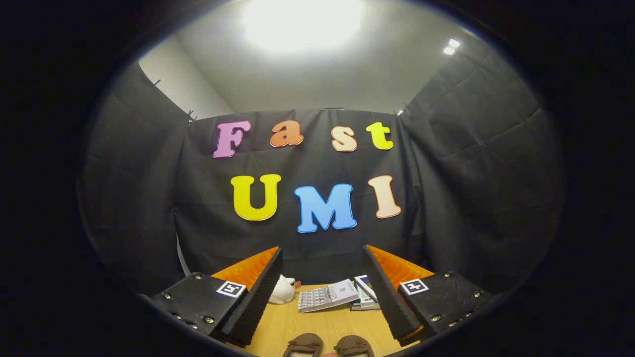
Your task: Open the storage box then place both shoes into the box .Put the left shoe in first, then the right shoe, with the right side of both shoes facing outward in a uniform manner.
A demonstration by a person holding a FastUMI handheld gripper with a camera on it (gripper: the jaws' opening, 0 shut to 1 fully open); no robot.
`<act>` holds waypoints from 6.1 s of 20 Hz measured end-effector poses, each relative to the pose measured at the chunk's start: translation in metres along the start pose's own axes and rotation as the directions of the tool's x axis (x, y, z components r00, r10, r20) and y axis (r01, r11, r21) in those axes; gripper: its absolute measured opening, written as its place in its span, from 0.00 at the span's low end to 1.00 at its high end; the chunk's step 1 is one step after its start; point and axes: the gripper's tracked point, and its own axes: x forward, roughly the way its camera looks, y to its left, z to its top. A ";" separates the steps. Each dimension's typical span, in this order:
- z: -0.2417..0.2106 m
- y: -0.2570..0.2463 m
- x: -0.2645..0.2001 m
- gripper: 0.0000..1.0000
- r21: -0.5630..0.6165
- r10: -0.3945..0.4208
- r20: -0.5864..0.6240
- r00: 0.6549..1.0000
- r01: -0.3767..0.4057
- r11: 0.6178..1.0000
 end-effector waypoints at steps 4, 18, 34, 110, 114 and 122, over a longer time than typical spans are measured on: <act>-0.002 0.008 -0.002 0.97 -0.019 0.027 0.021 0.999 -0.026 0.999; -0.102 0.077 -0.017 0.97 0.405 0.217 -0.193 0.957 -0.124 0.906; -0.248 0.169 -0.043 0.98 0.808 0.523 -0.426 0.738 0.049 0.588; -0.099 0.446 -0.042 0.07 0.720 0.758 -0.495 0.426 -0.288 0.632; -0.078 0.471 -0.048 0.53 0.658 0.788 -0.442 0.429 -0.443 0.609; -0.053 0.470 -0.055 0.97 0.618 0.826 -0.377 0.419 -0.551 0.561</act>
